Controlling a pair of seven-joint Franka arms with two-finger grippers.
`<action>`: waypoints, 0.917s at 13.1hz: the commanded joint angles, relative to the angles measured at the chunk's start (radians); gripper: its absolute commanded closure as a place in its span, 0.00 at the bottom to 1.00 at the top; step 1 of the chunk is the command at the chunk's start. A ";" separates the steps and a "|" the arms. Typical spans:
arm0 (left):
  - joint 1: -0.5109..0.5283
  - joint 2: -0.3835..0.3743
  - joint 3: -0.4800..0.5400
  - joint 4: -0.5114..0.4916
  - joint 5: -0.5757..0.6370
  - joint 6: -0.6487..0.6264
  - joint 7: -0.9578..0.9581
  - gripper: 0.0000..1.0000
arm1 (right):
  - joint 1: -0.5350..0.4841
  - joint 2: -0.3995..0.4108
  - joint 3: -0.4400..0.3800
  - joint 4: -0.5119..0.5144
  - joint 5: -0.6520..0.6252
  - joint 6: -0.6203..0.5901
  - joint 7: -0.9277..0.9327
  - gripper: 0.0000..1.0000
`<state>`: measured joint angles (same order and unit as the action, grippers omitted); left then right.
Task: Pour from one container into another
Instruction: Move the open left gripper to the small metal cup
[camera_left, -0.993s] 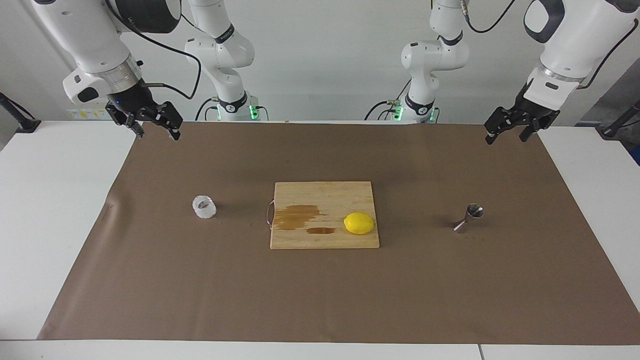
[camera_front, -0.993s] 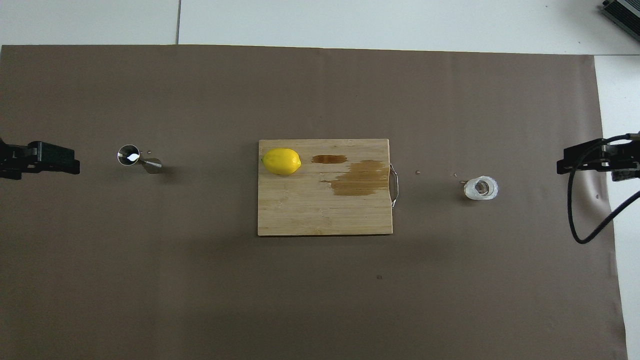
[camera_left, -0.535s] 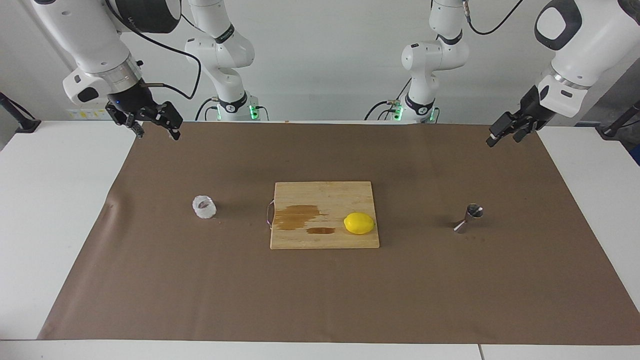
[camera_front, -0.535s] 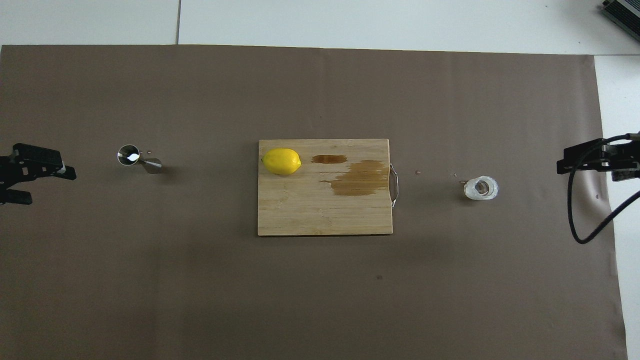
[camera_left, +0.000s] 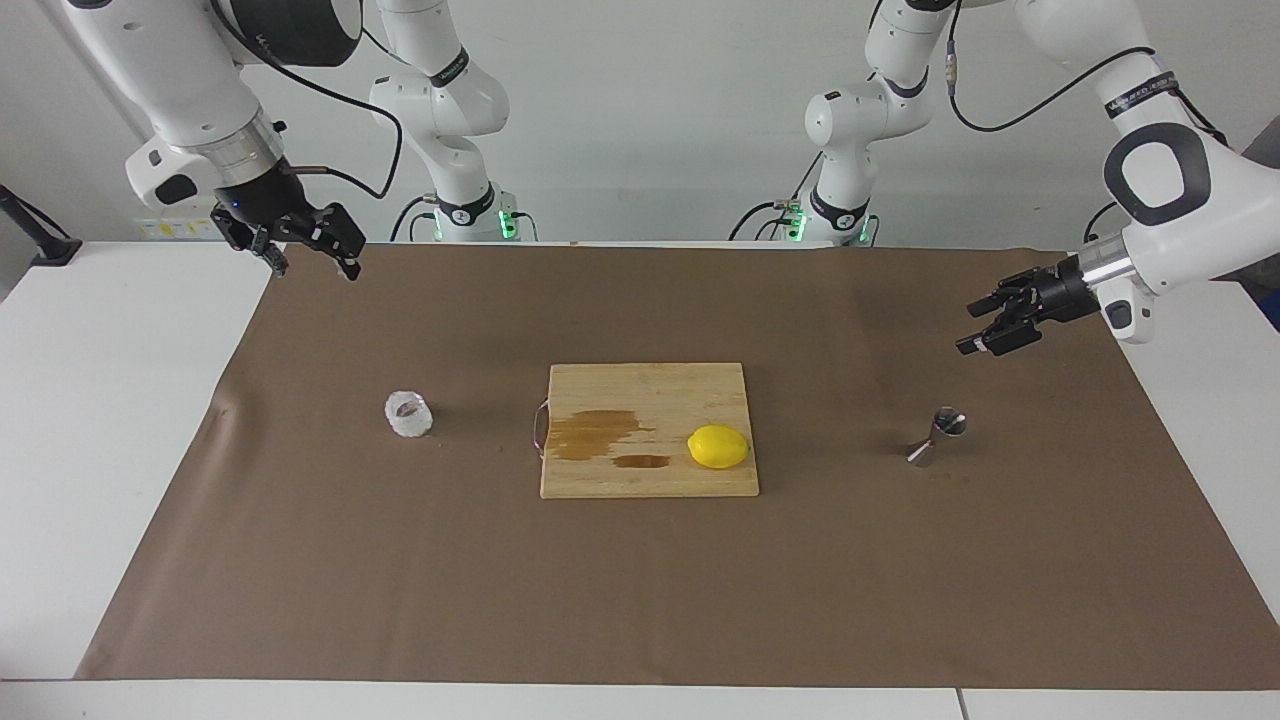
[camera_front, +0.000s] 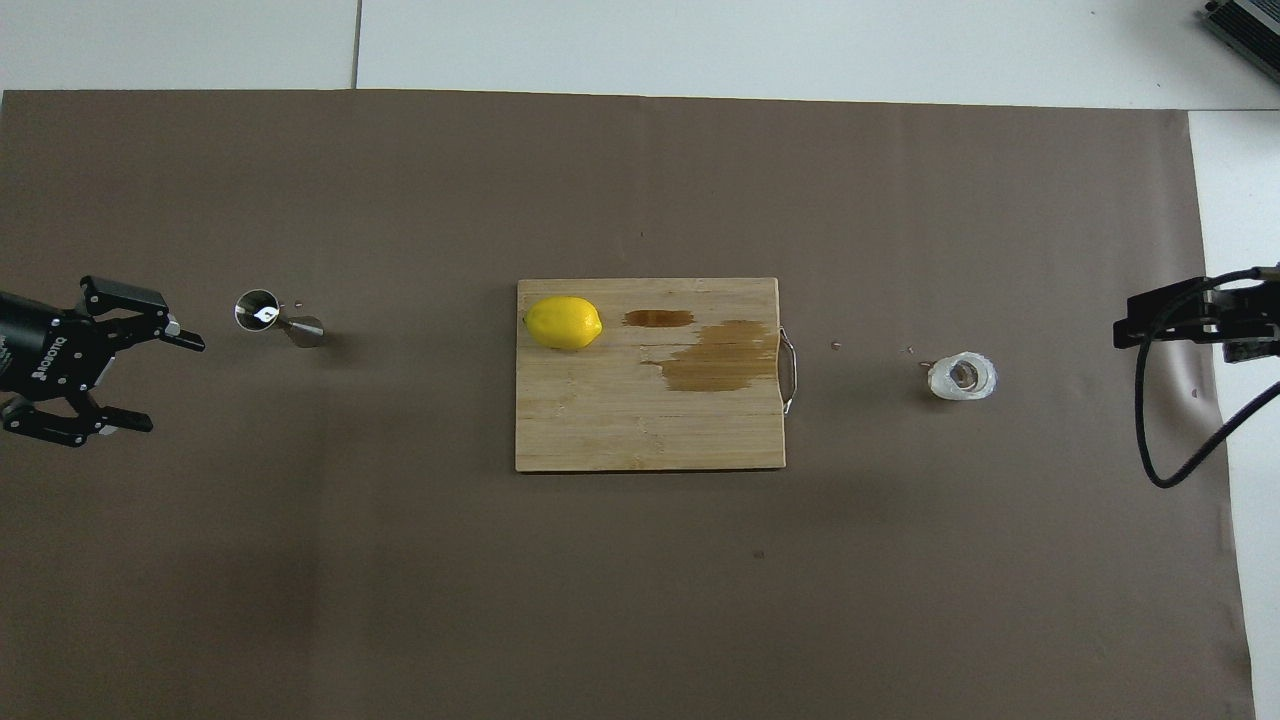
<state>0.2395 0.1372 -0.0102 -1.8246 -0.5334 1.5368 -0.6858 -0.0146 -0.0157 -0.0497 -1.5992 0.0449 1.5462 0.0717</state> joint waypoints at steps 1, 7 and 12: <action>0.066 0.089 -0.020 0.011 -0.077 -0.072 -0.157 0.00 | -0.002 -0.021 0.004 -0.022 -0.007 -0.006 0.013 0.00; 0.314 0.261 -0.236 0.109 -0.281 -0.149 -0.170 0.00 | -0.002 -0.021 0.004 -0.022 -0.008 -0.006 0.014 0.00; 0.402 0.306 -0.326 0.137 -0.390 -0.107 -0.170 0.00 | -0.002 -0.021 0.004 -0.022 -0.008 -0.006 0.014 0.00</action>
<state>0.6260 0.4202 -0.3170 -1.7115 -0.8844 1.4290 -0.8325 -0.0146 -0.0157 -0.0496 -1.5992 0.0450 1.5462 0.0717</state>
